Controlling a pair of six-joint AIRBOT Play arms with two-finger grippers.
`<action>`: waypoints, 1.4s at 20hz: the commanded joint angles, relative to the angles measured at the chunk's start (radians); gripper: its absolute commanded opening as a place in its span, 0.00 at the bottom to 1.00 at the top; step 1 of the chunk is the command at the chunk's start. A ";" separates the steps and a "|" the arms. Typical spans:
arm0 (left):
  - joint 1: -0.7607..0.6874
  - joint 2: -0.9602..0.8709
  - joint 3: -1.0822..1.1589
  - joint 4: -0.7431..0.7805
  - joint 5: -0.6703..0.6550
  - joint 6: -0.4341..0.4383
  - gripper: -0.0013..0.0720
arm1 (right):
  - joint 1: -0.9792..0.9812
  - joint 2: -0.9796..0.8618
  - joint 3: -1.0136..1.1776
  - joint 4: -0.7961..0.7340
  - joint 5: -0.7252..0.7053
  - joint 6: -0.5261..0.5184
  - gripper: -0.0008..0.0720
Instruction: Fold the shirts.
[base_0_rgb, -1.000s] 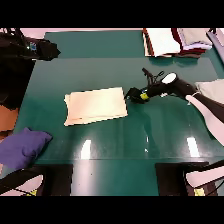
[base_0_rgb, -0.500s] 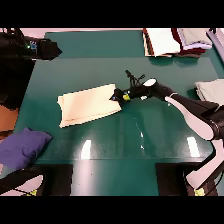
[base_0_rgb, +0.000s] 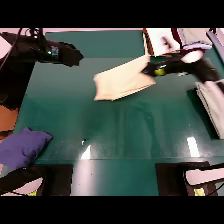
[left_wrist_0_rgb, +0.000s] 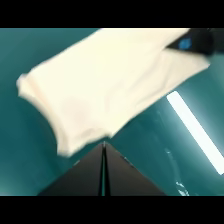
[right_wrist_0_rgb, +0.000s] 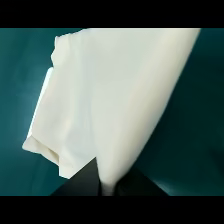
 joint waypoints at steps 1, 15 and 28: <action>-0.041 -0.001 0.000 -0.006 0.020 -0.002 0.05 | -0.281 0.128 0.006 -0.156 0.060 0.028 0.04; -0.041 -0.044 0.000 -0.030 -0.032 -0.035 0.05 | -0.743 0.164 0.136 -0.143 -0.049 0.002 0.04; -0.041 -0.046 0.000 -0.030 -0.044 -0.026 0.05 | -0.858 0.281 0.189 -0.191 0.121 0.002 0.04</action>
